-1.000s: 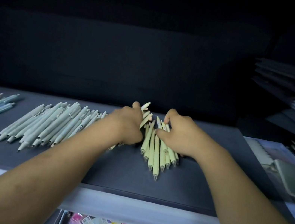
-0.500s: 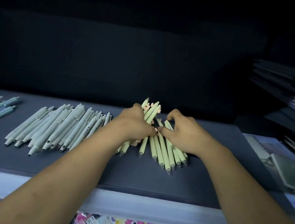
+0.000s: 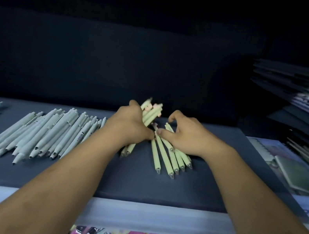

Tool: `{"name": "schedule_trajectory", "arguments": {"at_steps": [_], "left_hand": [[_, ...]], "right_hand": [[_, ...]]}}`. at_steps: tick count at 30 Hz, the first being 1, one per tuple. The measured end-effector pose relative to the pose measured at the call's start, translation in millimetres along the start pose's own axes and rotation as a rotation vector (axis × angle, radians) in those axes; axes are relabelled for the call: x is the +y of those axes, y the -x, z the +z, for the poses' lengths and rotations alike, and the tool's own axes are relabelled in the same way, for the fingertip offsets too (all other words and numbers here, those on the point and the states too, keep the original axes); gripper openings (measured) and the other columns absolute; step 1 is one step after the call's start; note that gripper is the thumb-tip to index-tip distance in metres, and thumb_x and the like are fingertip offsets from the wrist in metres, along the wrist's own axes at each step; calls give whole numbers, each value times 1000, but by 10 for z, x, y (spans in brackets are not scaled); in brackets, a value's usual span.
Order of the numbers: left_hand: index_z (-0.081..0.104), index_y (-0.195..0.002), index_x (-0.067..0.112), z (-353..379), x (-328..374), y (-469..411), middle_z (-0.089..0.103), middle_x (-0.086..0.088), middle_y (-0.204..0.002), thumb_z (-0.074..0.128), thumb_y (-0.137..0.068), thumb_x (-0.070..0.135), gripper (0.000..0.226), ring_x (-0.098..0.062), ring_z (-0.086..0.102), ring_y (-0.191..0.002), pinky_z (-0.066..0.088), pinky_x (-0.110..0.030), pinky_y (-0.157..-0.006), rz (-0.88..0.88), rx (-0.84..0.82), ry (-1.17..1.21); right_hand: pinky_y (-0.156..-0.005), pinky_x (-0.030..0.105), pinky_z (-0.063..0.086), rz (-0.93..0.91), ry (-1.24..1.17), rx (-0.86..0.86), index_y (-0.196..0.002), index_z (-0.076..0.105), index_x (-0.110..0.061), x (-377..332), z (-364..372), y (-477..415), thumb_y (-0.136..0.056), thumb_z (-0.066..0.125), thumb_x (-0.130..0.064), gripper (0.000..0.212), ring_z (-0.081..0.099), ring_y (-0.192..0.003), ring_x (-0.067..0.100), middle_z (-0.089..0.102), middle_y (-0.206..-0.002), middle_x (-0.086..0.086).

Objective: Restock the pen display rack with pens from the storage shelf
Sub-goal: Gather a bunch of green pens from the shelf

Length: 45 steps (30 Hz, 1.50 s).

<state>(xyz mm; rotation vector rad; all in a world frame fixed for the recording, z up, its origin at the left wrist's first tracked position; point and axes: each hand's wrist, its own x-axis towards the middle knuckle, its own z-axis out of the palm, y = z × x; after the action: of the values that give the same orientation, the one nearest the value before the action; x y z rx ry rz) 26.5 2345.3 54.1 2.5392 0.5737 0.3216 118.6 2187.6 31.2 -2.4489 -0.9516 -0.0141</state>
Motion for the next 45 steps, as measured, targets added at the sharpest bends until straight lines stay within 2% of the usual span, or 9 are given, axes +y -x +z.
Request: {"name": "schedule_trajectory", "arguments": {"at_steps": [5,9,15,18,21,30,36,40,45], "left_hand": [[57,-98,3,-75,14,-47,68,-11,-92,75,-72,30,42,-27,71,-75,63,-50,-63,96,259,609],[63,-90,7,-30,47,-23,63,-2,-75,76,-78,5,18,-14,62,-67,54,-33,-58,154,269,864],[62,-94,11,-42,46,62,67,-5,-74,71,-81,-6,23,-18,66,-70,60,-37,-68,215,188,966],[61,-106,4,-36,10,97,71,-22,-92,68,-79,-9,31,-32,73,-82,63,-46,-73,305,92,877],[57,-117,13,-20,-54,133,74,-12,-100,70,-78,-11,48,-23,75,-91,62,-32,-74,339,91,860],[39,-136,33,160,-166,250,71,6,-112,80,-76,-7,83,-9,72,-105,60,-28,-83,366,190,969],[50,-126,25,160,-158,239,76,10,-107,86,-76,2,66,-6,73,-101,58,-22,-79,315,177,970],[70,-94,7,149,-167,262,77,-10,-81,71,-85,-6,16,-21,74,-74,57,-28,-65,270,-46,999],[69,-91,4,171,-189,268,73,-13,-79,66,-85,-13,18,-21,68,-68,58,-33,-65,262,-61,1001]], "right_hand": [[-74,29,42,-53,-27,238,-121,56,-21,-45,-34,-35,-95,59,-55,43,52,-85,9,51,-99,-6],[-78,41,56,-95,-438,439,-103,68,-16,-310,-117,-55,-96,64,-44,29,66,-82,16,68,-89,2],[-97,45,57,-109,-1068,252,-102,75,-16,-856,-349,-69,-81,77,-49,39,75,-97,19,78,-98,5],[-91,40,60,-140,-1009,220,-111,69,-22,-1061,-330,-117,-74,85,-47,48,75,-95,17,77,-100,2],[-87,41,62,-123,-933,255,-105,71,-26,-1116,-251,-176,-73,89,-33,38,74,-88,16,75,-95,1],[-87,38,61,-218,-920,276,-110,68,-19,-1050,11,-185,-79,83,-11,36,75,-89,16,78,-94,3],[-84,36,61,-297,-879,368,-106,69,-16,-1032,-22,-120,-79,82,-5,31,74,-87,10,77,-90,-2],[-75,33,57,-333,-830,387,-98,72,-20,-986,-48,-89,-79,81,-6,25,64,-74,8,66,-78,-9],[-86,36,60,-306,-917,313,-108,69,-18,-956,-63,-47,-78,84,-6,36,71,-86,9,72,-92,-3]]}}
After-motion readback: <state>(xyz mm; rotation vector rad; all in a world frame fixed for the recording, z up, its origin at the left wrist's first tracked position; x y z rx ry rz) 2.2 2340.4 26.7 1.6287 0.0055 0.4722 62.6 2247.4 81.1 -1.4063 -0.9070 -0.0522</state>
